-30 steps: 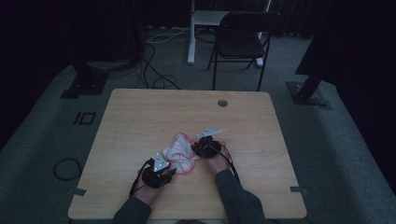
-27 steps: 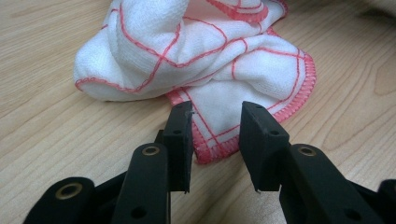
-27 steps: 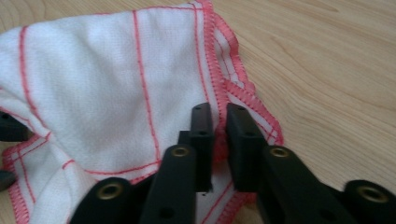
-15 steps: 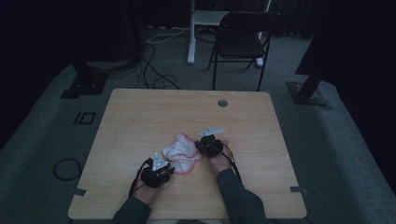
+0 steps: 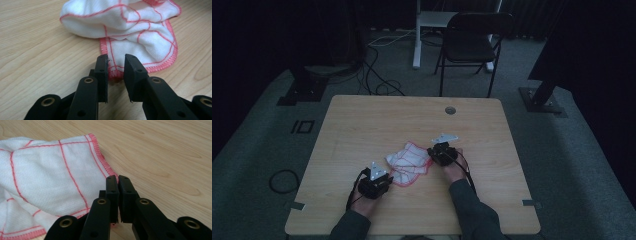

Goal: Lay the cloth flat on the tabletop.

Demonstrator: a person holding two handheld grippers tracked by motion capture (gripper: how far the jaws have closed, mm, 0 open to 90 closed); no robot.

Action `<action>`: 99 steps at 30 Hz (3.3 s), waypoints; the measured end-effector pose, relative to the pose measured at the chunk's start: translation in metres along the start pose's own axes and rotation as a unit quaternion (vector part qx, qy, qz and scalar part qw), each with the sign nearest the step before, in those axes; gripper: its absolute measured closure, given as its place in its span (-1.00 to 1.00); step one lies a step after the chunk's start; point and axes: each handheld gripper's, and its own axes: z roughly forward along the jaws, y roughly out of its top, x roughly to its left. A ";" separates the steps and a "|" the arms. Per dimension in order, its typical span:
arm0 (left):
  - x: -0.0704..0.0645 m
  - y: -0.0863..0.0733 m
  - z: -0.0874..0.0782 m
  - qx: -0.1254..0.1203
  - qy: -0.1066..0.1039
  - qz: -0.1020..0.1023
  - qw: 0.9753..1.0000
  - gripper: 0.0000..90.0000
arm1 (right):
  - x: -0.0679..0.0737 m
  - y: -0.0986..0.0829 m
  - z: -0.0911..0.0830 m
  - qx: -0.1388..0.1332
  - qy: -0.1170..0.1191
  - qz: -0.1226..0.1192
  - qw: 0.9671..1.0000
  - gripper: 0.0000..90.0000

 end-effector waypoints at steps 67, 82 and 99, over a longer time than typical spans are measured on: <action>-0.018 0.023 -0.020 -0.030 0.035 0.014 0.999 0.49 | -0.071 -0.017 -0.044 -0.007 -0.082 0.038 0.996 0.80; -0.074 0.060 0.028 -0.009 -0.048 0.096 0.994 0.52 | -0.060 -0.023 -0.044 -0.009 -0.066 0.023 0.998 0.77; -0.089 0.075 0.071 0.037 -0.012 0.122 0.992 0.54 | -0.063 -0.031 -0.029 0.009 -0.053 0.035 0.998 0.76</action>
